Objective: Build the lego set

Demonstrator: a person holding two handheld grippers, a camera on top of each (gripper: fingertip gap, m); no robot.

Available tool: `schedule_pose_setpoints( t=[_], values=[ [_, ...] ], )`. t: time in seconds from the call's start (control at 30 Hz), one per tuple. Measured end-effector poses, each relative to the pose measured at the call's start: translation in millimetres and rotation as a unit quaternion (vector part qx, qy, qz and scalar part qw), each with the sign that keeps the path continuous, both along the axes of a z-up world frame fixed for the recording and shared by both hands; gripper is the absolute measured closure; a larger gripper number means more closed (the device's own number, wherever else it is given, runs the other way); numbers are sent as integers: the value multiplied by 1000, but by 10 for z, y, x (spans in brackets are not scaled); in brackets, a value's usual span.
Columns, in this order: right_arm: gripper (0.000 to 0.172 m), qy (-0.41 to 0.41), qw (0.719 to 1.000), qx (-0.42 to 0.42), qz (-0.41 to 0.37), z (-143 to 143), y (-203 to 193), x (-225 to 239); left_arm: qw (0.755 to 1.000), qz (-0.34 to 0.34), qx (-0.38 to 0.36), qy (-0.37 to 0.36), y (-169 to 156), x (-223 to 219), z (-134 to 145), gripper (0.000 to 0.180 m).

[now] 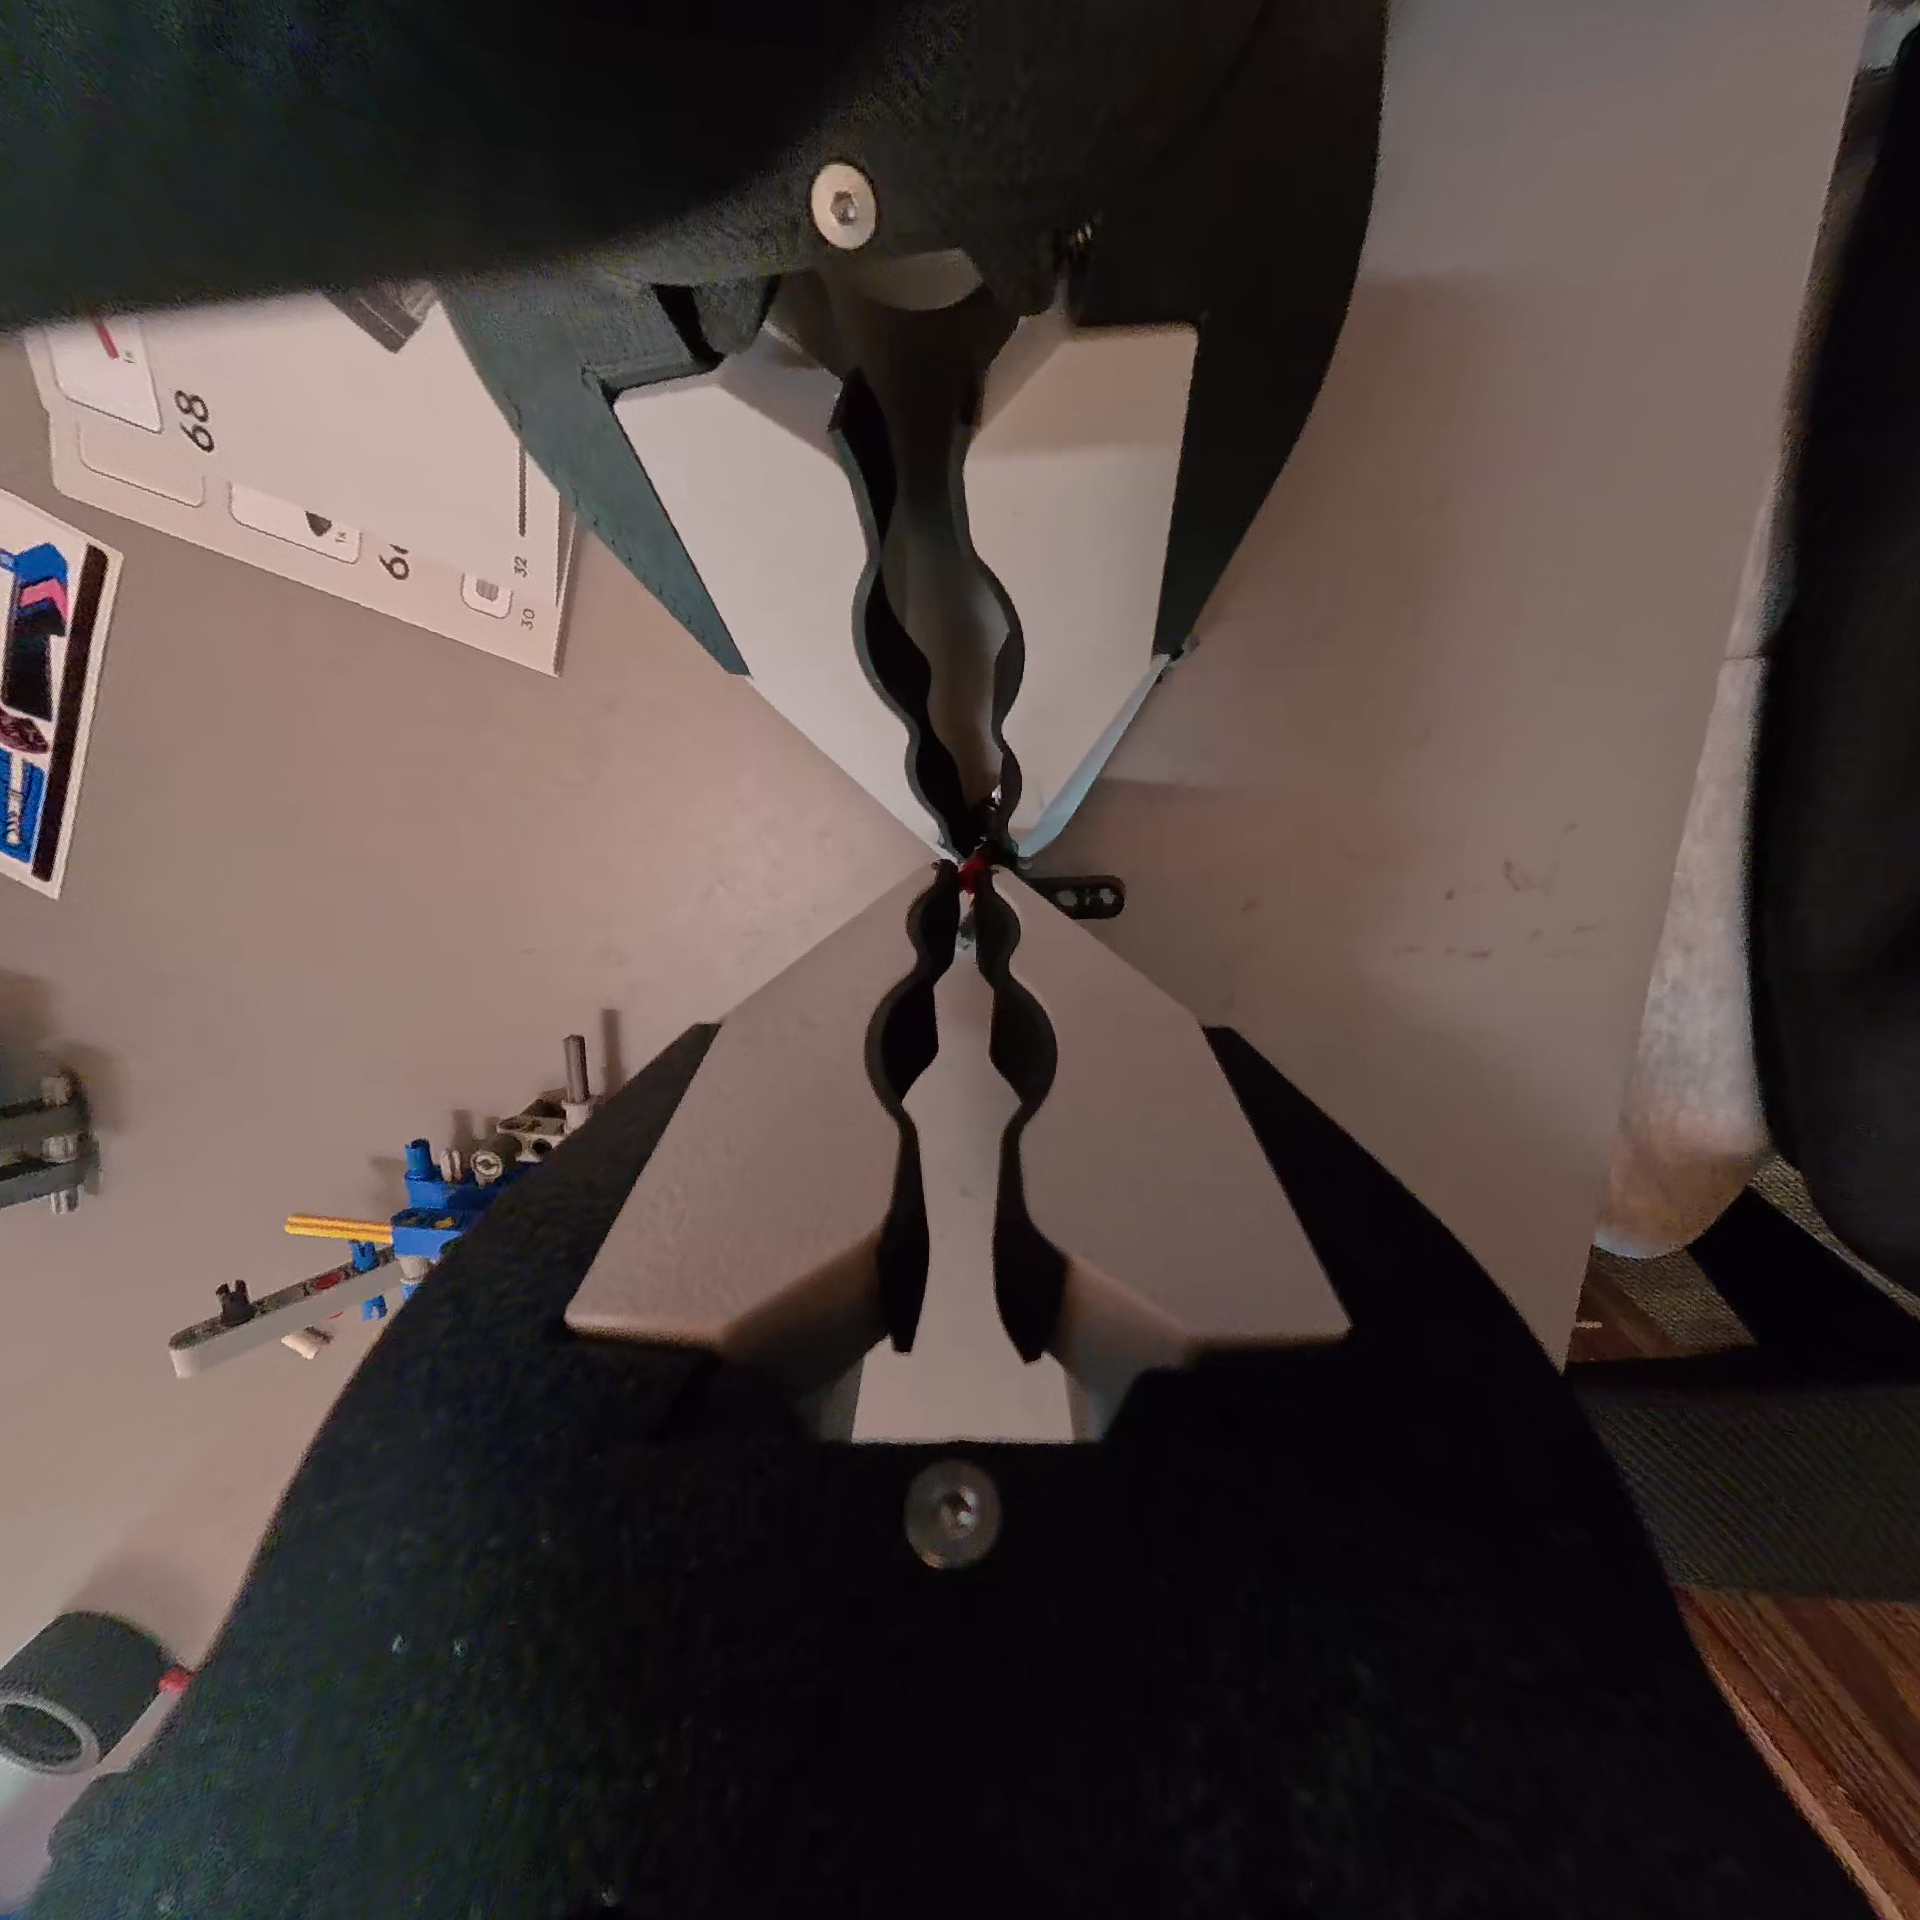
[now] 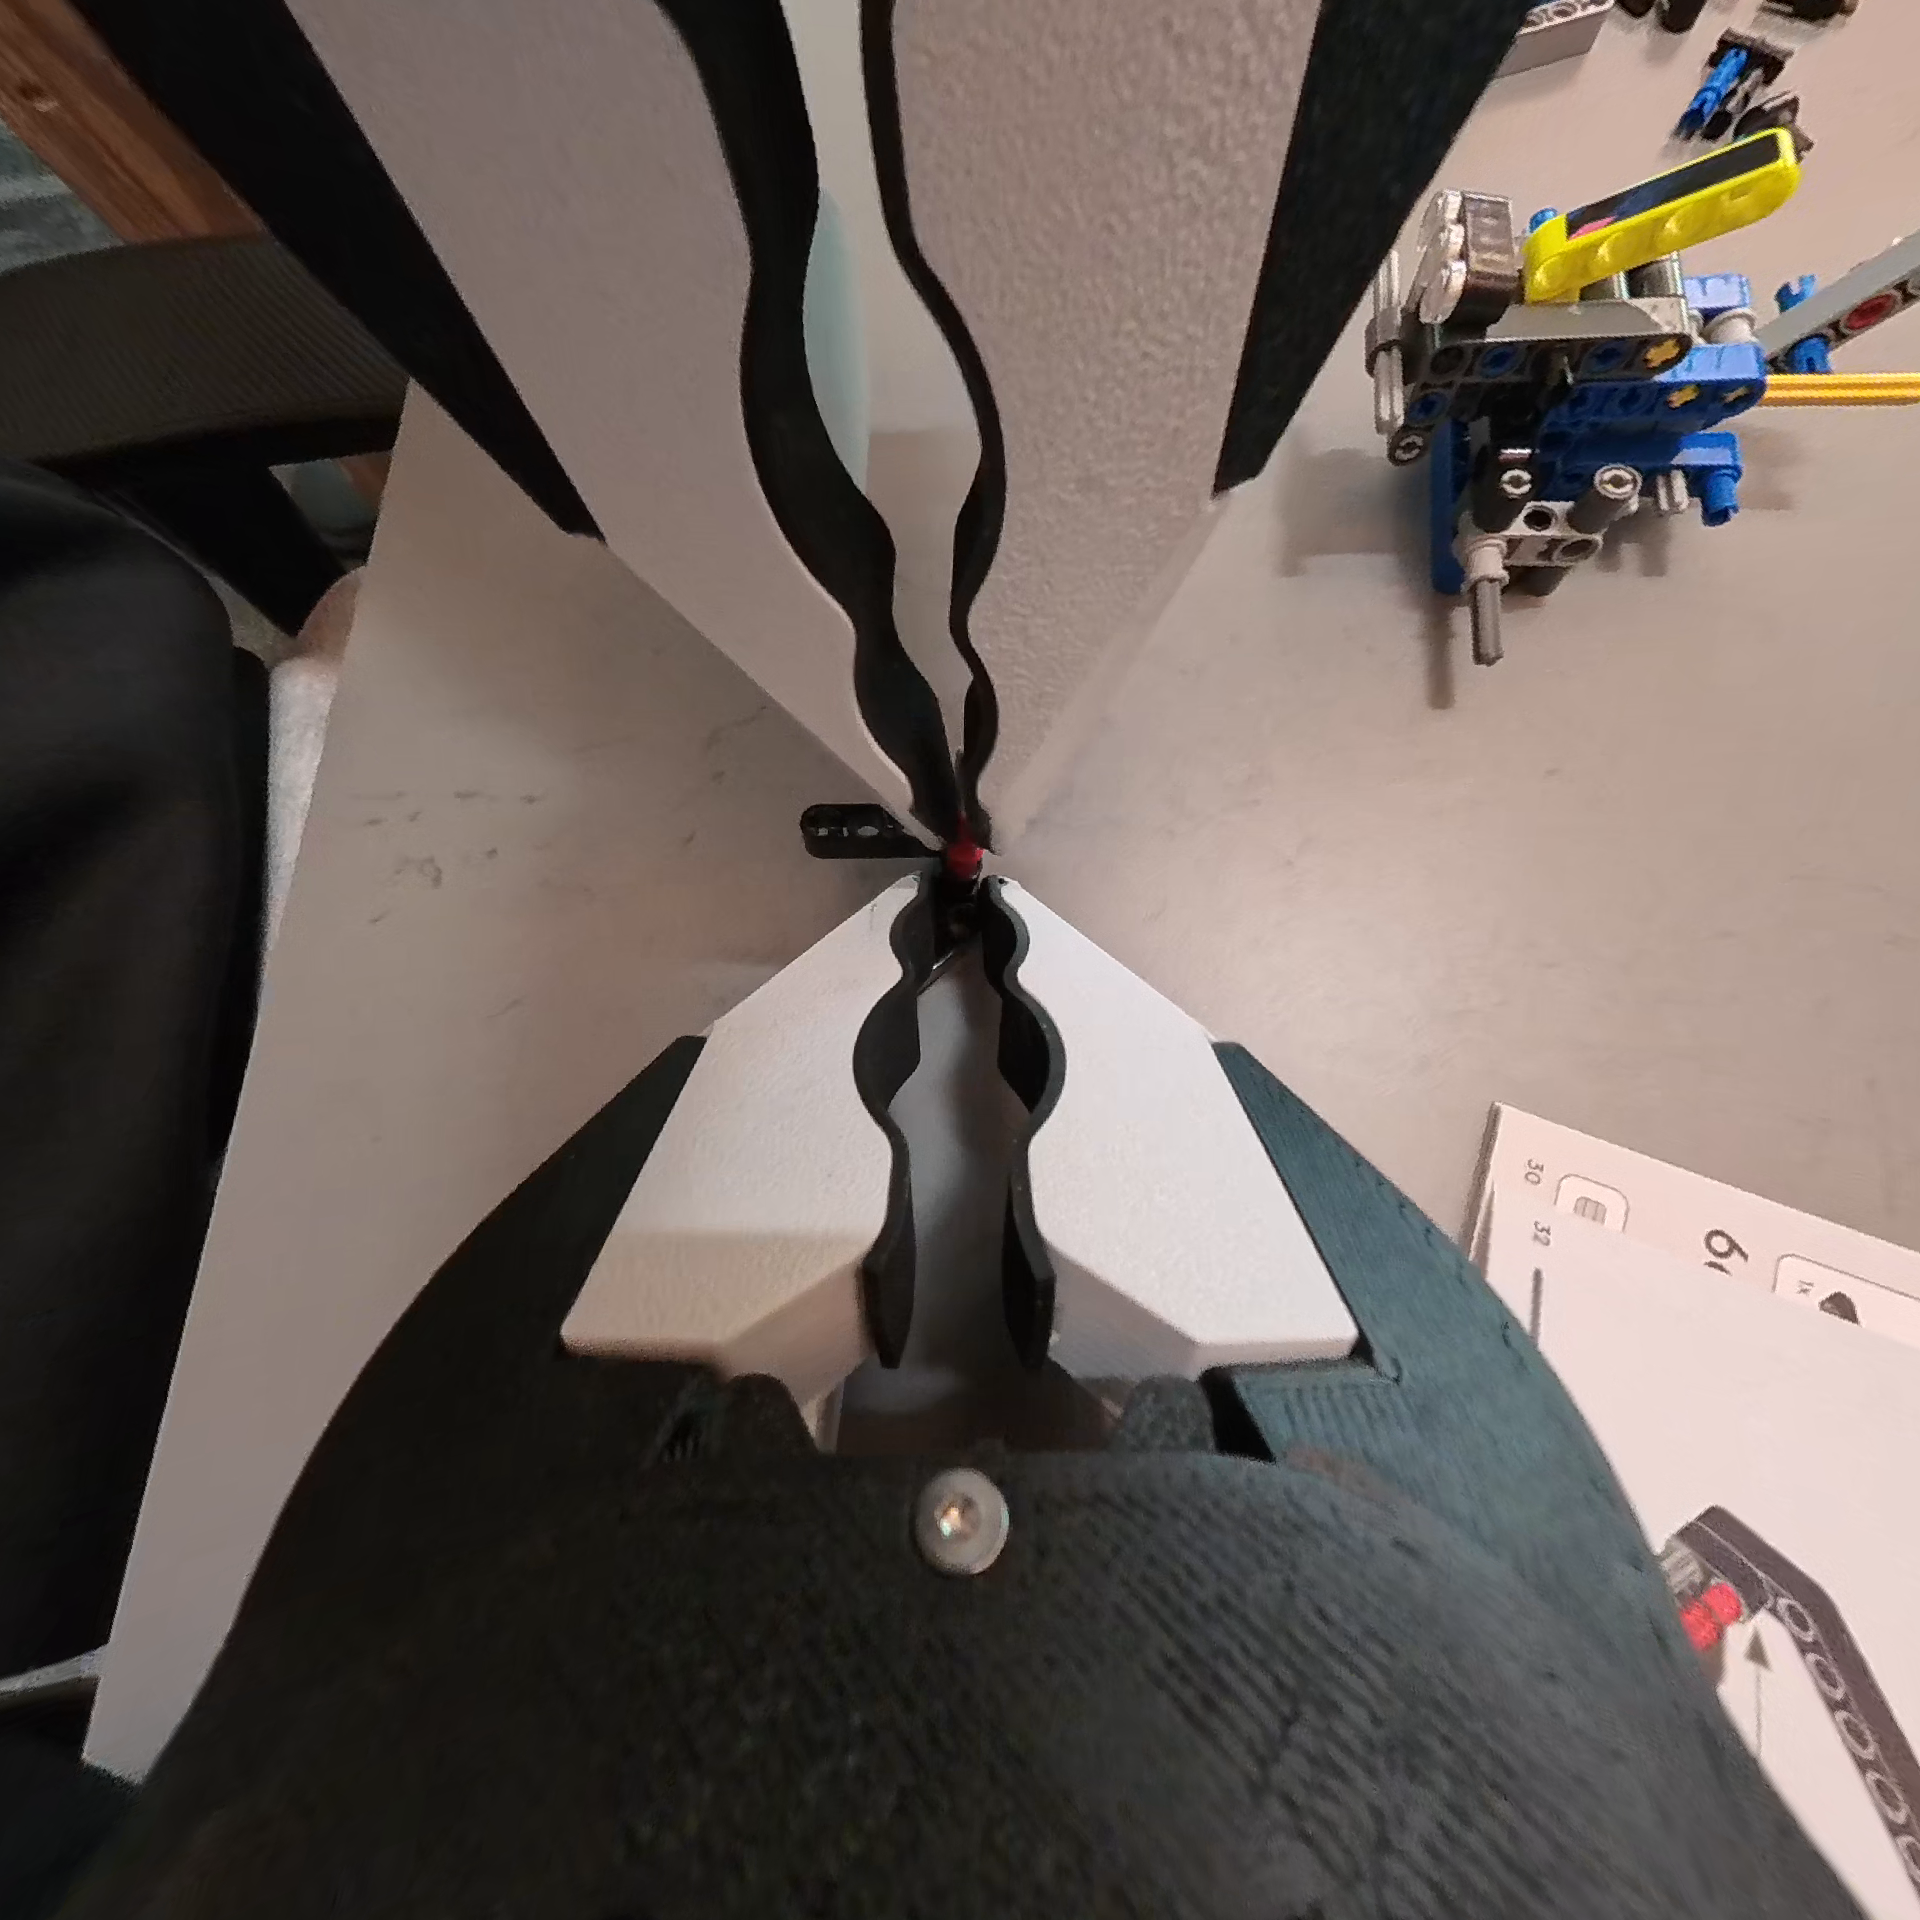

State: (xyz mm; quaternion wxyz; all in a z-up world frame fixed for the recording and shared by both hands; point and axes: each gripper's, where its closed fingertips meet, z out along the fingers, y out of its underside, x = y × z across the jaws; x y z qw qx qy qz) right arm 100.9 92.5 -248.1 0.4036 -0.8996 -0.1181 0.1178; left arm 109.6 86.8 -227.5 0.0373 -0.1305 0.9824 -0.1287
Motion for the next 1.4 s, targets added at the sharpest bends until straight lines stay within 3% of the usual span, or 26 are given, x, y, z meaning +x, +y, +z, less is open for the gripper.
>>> schedule_pose_setpoints(
  t=[0.43,0.63,0.77,0.93,1.4],
  values=[
    [165,14,1000,-6,-10,-1,-20,-4,1000,23,-6,4,-25,-2,-9,180],
    [151,11,999,1,-45,16,-51,49,1000,7,6,-15,-43,-27,-3,180],
    [162,52,998,-9,-40,23,-87,-18,999,-9,25,-28,-43,-28,-4,180],
    [164,72,996,-15,-51,21,-89,-23,994,-51,90,-37,-41,-29,-9,180],
    [165,67,996,-14,-50,15,-86,-31,995,-58,82,30,-58,-49,-35,180]
  ],
)
